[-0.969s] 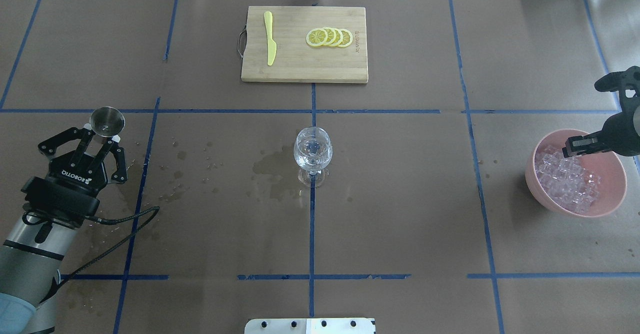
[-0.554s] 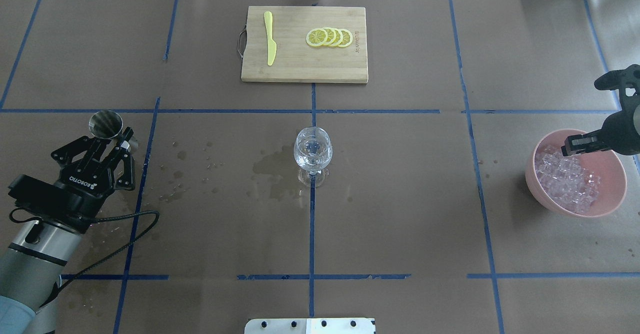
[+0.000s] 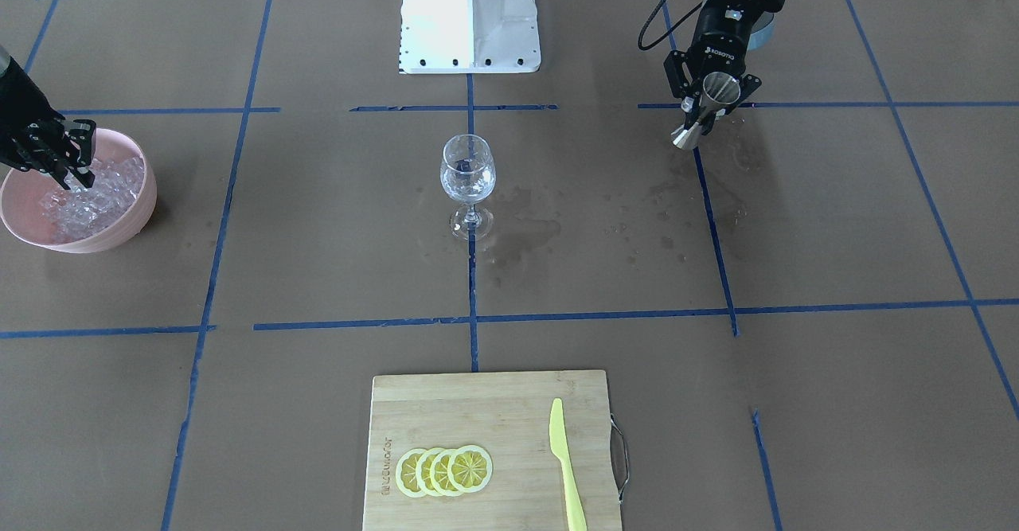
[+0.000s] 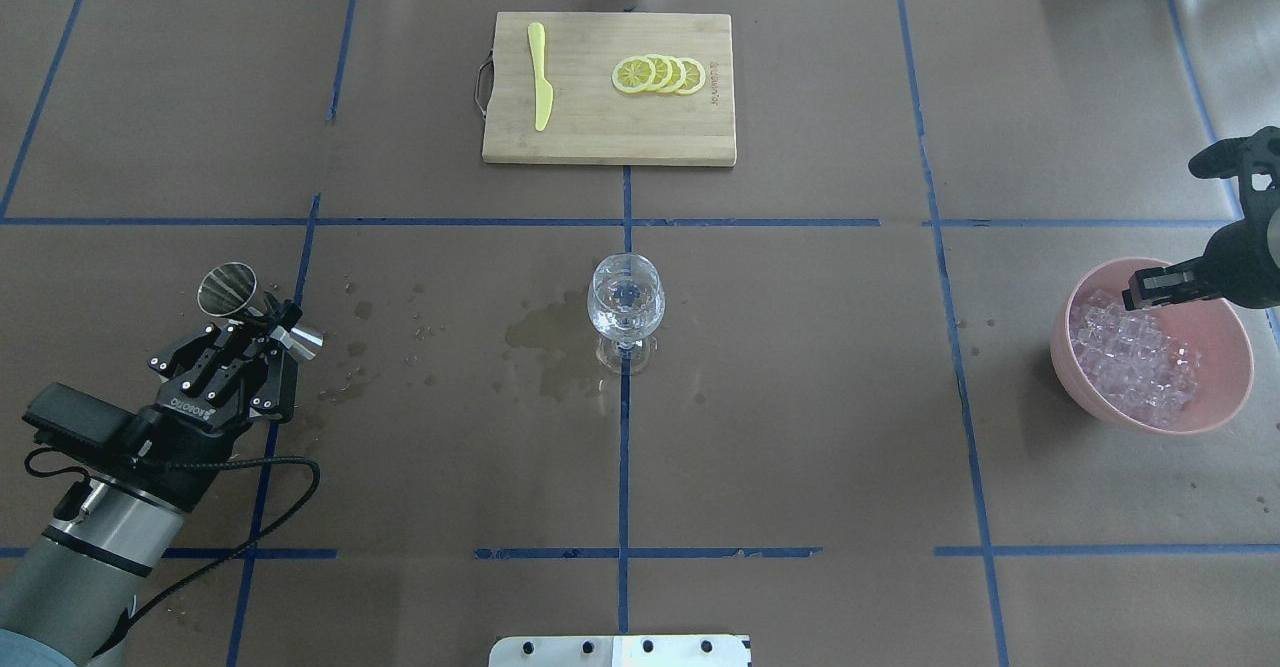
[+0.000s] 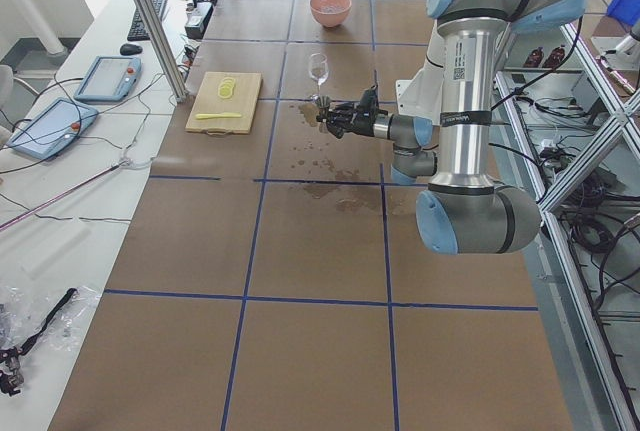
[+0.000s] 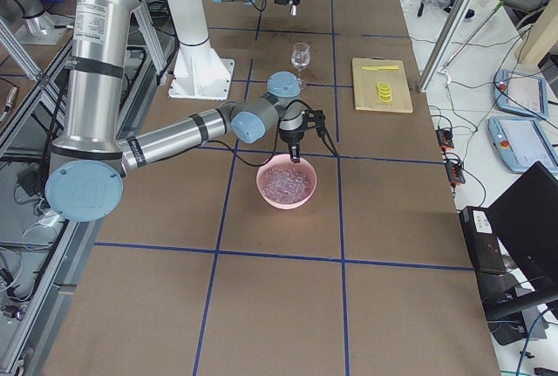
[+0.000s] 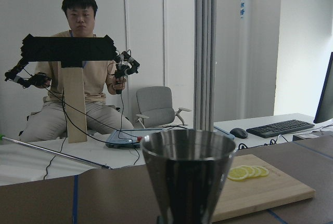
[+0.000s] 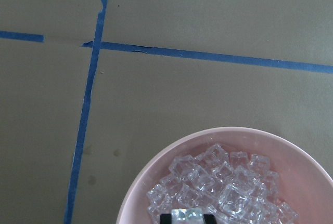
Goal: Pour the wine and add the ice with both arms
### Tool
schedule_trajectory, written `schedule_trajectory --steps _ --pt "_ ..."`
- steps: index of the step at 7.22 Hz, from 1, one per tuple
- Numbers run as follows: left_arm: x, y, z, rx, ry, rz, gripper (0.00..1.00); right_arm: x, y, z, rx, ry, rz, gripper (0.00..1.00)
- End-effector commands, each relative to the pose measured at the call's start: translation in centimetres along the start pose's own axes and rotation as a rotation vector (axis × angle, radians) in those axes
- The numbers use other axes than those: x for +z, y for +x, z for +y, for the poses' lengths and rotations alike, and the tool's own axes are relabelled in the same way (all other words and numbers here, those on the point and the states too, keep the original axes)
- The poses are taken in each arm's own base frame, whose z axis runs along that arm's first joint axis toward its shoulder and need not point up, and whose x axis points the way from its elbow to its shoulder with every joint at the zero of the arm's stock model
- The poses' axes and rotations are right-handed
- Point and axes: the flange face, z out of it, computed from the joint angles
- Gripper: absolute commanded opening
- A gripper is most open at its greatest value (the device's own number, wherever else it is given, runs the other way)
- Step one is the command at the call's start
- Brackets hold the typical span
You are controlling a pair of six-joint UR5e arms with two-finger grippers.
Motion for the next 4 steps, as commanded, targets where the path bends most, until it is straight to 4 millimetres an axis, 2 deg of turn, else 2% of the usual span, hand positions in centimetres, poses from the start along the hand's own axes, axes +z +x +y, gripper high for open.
schedule_trajectory --steps 1,4 --pt "-0.8 0.8 0.7 -0.199 -0.022 0.016 0.00 0.0 0.1 0.0 0.001 -0.001 0.000 0.00" --pt "-0.8 -0.8 2.2 -0.159 -0.009 -0.043 0.00 -0.1 0.0 0.0 0.000 0.003 0.001 0.00"
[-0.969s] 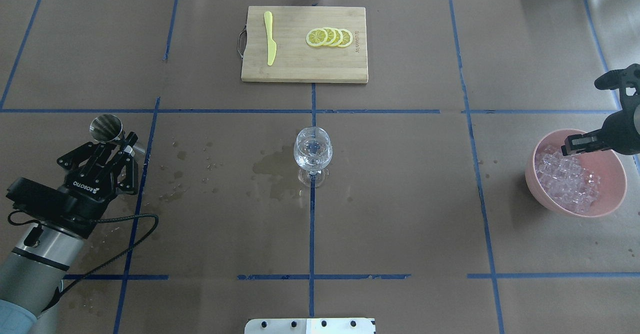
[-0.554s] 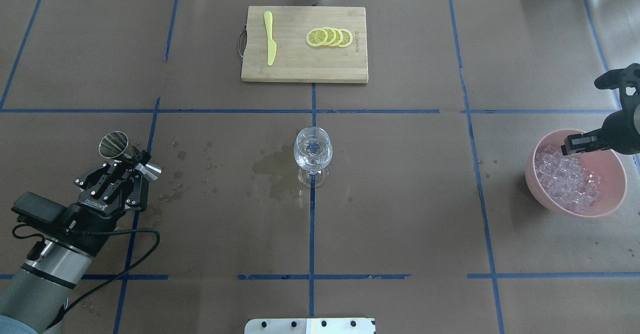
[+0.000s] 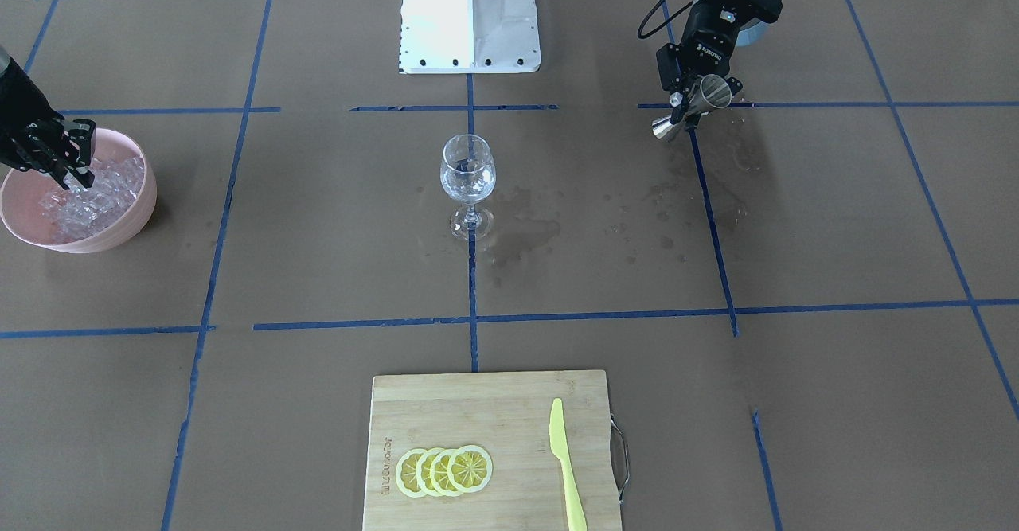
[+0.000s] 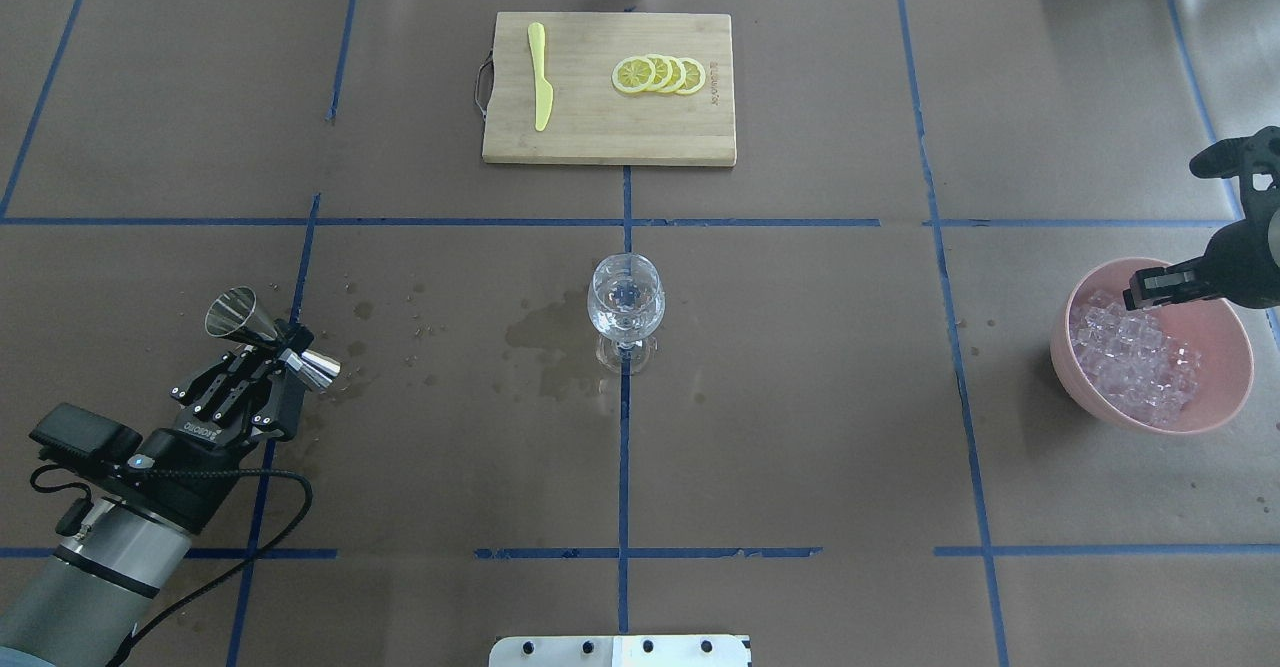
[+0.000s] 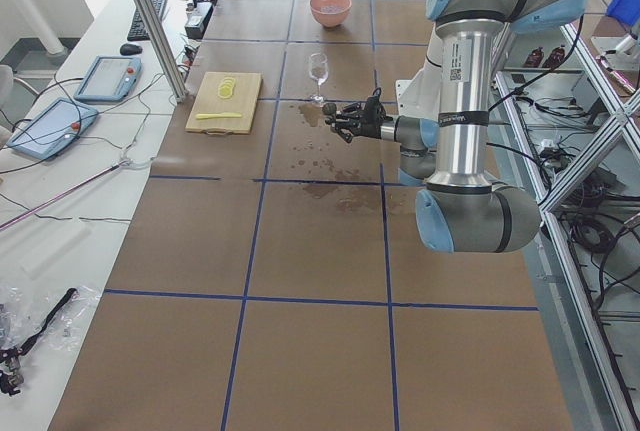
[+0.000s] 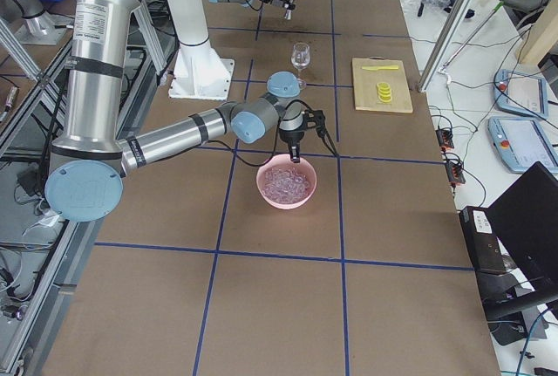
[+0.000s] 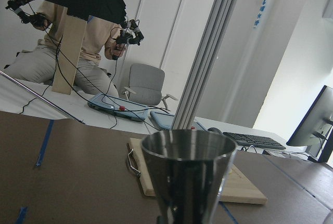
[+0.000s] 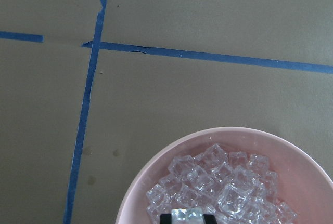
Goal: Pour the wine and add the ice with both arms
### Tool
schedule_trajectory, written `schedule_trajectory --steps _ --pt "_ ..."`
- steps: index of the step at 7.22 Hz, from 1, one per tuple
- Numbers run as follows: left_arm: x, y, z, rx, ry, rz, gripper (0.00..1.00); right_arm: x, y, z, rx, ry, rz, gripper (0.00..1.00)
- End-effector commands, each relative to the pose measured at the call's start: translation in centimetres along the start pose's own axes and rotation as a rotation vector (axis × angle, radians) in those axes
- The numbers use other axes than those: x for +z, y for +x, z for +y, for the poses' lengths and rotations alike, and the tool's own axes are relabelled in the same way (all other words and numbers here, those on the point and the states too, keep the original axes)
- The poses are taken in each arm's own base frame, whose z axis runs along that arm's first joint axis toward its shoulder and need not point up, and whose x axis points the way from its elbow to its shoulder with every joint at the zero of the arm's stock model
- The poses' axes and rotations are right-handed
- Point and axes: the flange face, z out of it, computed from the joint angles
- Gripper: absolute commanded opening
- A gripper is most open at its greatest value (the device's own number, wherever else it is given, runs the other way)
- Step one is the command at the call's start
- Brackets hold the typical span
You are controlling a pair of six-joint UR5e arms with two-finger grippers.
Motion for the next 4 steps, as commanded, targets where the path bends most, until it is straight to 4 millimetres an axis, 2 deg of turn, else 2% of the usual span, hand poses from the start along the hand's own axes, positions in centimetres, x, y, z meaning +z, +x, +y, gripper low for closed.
schedule_trajectory --steps 1,4 --pt "0.4 -1.2 1.4 0.100 0.004 -0.070 0.00 0.0 0.1 0.0 0.001 0.000 0.003 0.00" --pt "1.2 -1.7 2.9 0.314 -0.001 -0.181 0.00 0.1 0.1 0.1 0.000 -0.001 0.004 0.00"
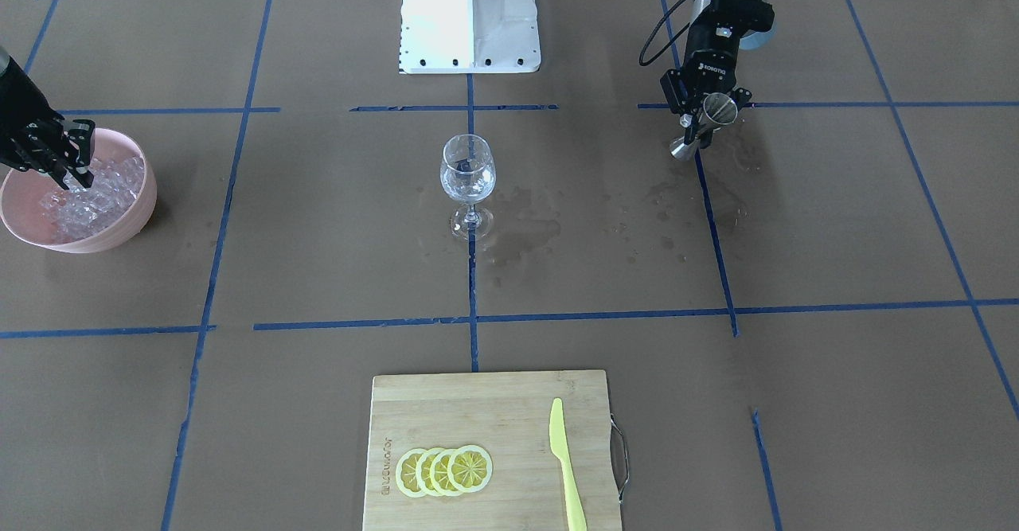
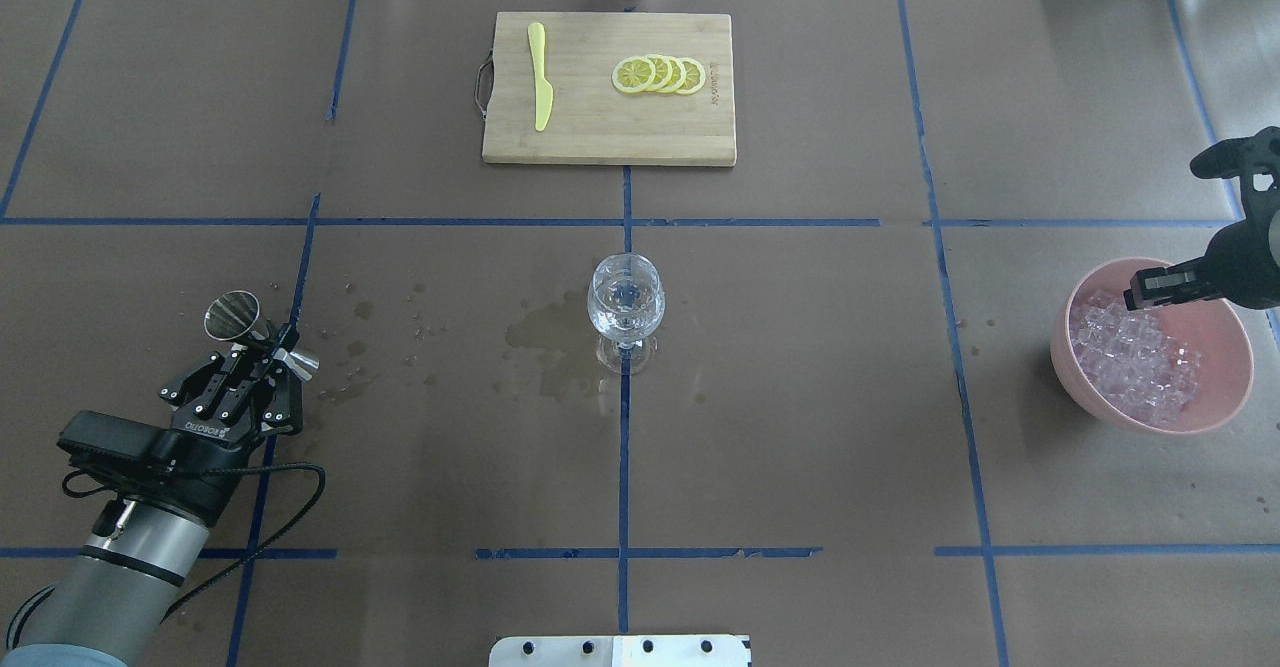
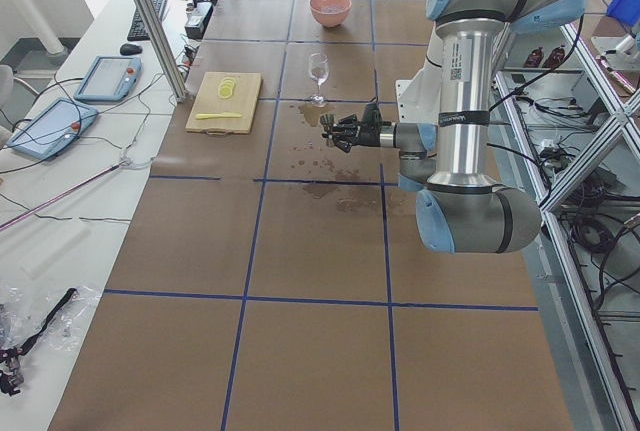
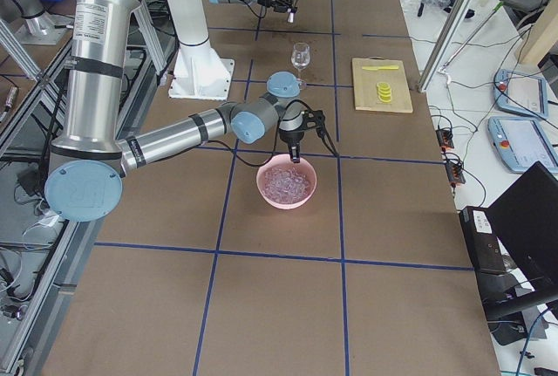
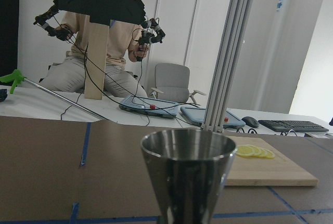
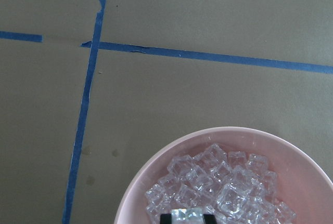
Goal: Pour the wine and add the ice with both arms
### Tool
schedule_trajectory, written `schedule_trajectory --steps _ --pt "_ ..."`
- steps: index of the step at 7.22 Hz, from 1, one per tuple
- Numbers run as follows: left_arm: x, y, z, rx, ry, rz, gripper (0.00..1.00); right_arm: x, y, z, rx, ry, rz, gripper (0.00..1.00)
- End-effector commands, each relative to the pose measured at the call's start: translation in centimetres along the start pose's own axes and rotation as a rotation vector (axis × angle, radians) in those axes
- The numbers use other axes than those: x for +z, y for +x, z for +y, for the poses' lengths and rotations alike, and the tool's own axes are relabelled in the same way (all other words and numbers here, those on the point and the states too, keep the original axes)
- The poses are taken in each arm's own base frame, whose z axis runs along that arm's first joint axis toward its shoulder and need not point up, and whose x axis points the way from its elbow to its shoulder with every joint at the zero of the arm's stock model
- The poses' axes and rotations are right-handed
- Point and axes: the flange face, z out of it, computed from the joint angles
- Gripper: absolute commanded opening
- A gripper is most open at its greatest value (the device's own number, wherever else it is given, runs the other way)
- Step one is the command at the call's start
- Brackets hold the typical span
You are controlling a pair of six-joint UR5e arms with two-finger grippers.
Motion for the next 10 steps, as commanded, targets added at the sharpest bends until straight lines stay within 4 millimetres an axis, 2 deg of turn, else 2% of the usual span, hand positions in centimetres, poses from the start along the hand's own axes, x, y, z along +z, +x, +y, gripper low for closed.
schedule_trajectory --steps 1,2,4,7,9,10 --pt "0.8 -0.3 0.8 0.128 -0.007 -0.057 0.00 0.1 0.1 0.0 0.001 -0.001 0.004 0.00" --pt "1.2 -0.6 1.2 0.181 -0.014 -0.079 0.00 0.0 0.1 0.0 0.000 0.000 0.003 0.00" --pt "2.3 -2.7 2.1 0.221 -0.007 -0.114 0.00 0.0 0.0 0.0 0.000 0.001 0.002 0.00" --pt "2.6 -4.1 4.0 0.019 -0.005 -0.129 0.00 -0.1 -0.1 -0.1 -0.003 0.006 0.000 0.00" --pt "2.7 -5.5 5.6 0.042 -0.026 -0.136 0.00 -0.1 -0.1 -0.1 -0.003 0.006 0.000 0.00" --pt "2.6 -5.9 5.7 0.035 -0.035 -0.134 0.00 0.0 -0.2 -0.1 -0.004 0.004 0.000 0.00"
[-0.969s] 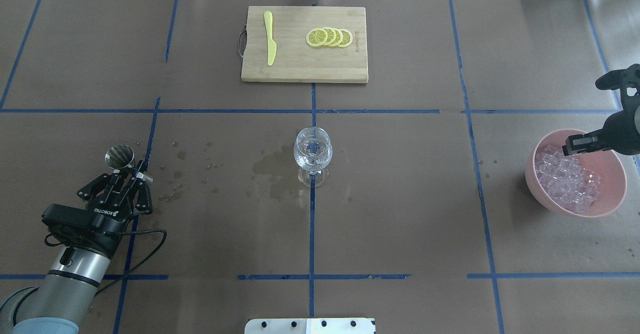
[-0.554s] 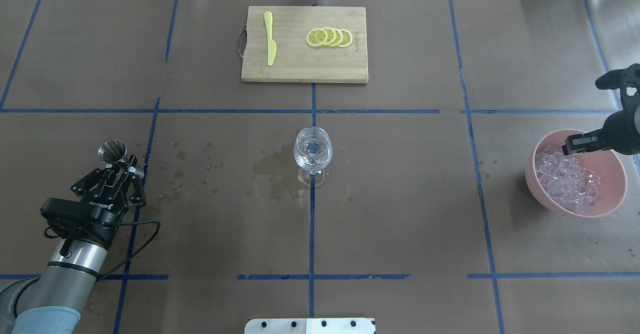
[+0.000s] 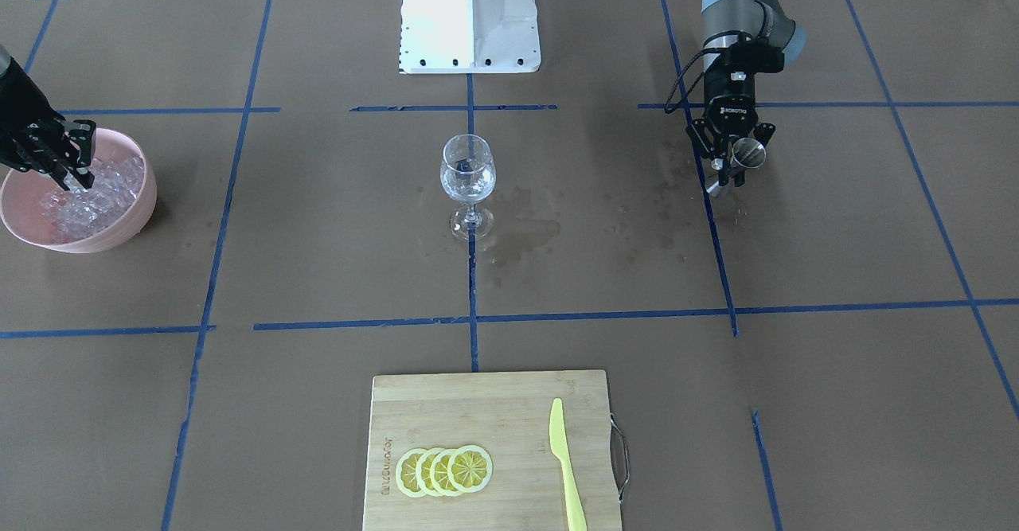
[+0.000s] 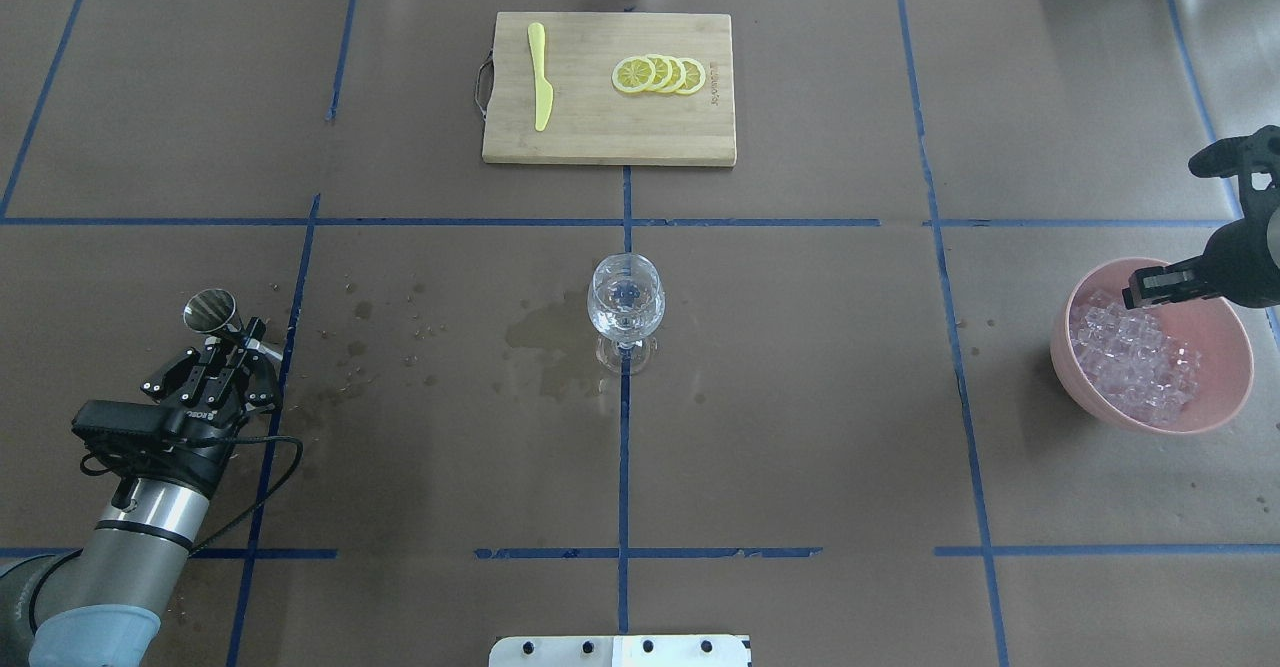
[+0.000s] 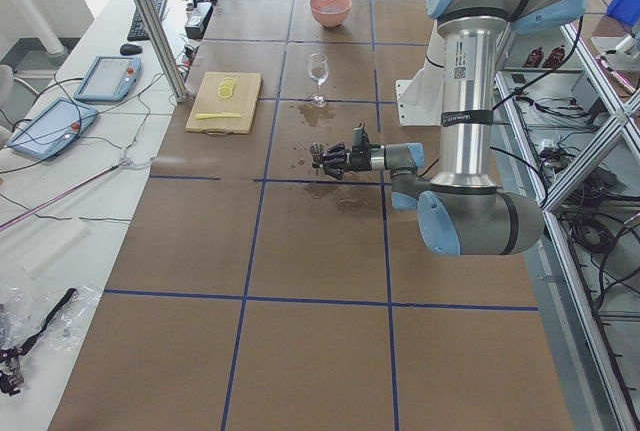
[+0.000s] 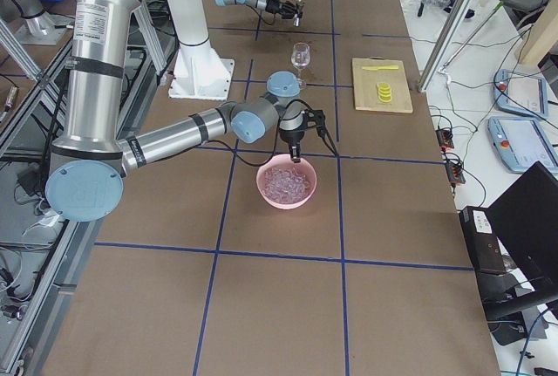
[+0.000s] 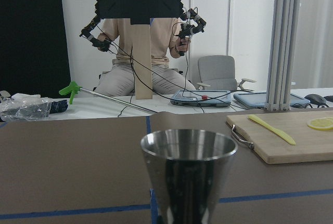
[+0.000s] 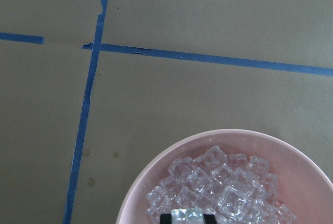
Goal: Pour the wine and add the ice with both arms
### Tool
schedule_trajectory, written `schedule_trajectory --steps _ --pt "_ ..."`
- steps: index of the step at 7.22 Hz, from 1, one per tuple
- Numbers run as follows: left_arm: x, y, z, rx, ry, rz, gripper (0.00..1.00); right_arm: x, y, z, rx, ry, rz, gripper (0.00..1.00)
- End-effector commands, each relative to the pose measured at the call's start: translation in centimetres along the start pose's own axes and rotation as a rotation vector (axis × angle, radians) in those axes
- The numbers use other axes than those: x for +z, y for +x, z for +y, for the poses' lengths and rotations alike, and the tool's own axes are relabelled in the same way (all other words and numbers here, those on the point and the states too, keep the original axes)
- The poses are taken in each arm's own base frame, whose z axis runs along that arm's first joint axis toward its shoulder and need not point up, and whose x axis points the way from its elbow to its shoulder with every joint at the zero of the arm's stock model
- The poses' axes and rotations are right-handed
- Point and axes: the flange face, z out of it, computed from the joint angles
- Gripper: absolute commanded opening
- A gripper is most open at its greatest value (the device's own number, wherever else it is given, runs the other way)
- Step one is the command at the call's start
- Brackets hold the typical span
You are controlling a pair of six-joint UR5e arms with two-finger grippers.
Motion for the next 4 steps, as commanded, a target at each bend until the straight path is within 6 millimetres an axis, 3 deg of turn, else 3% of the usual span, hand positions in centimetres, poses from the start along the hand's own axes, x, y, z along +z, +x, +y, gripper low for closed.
schedule_trajectory --steps 1,3,4 --pt "0.0 -1.6 0.8 -0.022 -0.016 -0.006 0.00 -0.1 -0.1 0.0 -0.002 0.001 -0.002 0.00" --pt "-0.1 -3.9 2.0 -0.034 -0.025 -0.022 0.00 -0.4 -0.2 0.0 -0.002 0.008 -0.004 0.00" --pt "-0.1 -4.2 2.2 -0.029 -0.028 -0.023 0.00 -1.5 -1.4 -0.3 -0.020 0.029 -0.025 0.00"
